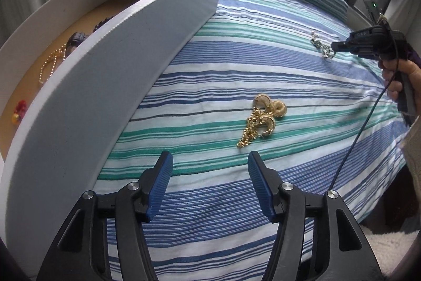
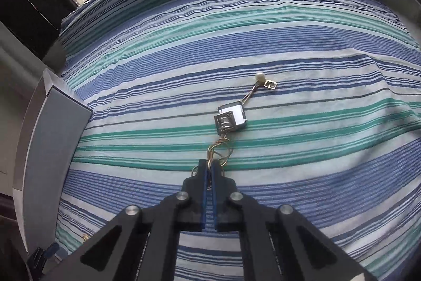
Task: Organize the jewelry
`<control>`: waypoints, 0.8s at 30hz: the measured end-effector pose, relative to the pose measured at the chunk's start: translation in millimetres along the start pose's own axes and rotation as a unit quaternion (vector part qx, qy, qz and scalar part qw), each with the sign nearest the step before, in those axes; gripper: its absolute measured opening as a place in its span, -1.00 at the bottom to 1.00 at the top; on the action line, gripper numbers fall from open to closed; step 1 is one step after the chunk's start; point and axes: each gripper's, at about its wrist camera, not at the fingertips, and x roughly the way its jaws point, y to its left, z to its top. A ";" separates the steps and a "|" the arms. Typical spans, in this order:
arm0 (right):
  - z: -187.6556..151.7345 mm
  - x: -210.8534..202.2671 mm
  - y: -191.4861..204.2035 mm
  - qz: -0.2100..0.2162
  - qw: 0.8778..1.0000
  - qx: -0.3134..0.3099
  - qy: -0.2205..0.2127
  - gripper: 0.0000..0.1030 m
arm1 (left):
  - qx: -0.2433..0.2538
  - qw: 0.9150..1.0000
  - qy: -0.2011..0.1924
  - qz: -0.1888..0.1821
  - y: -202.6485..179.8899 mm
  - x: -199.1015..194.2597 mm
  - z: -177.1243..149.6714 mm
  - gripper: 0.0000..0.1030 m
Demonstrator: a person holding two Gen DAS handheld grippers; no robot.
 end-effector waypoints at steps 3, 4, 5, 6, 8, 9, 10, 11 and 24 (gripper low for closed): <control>-36.3 -29.5 -10.4 0.035 0.999 -0.009 0.010 -0.96 | 0.031 0.999 0.002 -0.026 -9.6 3.8 5.6 0.19; -49.1 -37.3 -12.5 0.041 0.999 -0.013 0.013 -0.96 | 0.046 0.998 0.005 -0.034 -15.9 7.4 9.3 0.19; -60.8 -43.4 -14.1 0.047 0.999 -0.016 0.016 -0.96 | 0.060 0.997 0.007 -0.041 -22.8 11.9 13.0 0.19; -72.3 -47.7 -15.7 0.051 0.998 -0.017 0.020 -0.96 | 0.073 0.996 0.012 -0.047 -30.0 17.4 16.9 0.19; -93.1 -53.4 -20.2 0.056 0.998 -0.018 0.023 -0.96 | 0.091 0.994 0.026 -0.049 -43.3 31.3 23.6 0.19; -101.4 -55.1 -23.3 0.058 0.998 -0.018 0.024 -0.96 | 0.097 0.994 0.030 -0.045 -49.4 38.3 26.7 0.19; -108.2 -56.9 -25.8 0.057 0.998 -0.021 0.024 -0.96 | 0.103 0.993 0.032 -0.041 -54.8 44.2 28.9 0.18; -114.9 -57.3 -28.1 0.057 0.998 -0.021 0.021 -0.95 | 0.109 0.993 0.035 -0.035 -59.7 49.8 30.5 0.16; -118.4 -46.9 -33.4 0.011 0.998 -0.057 0.005 -0.15 | 0.109 0.994 0.015 -0.009 -68.2 47.8 30.9 -0.55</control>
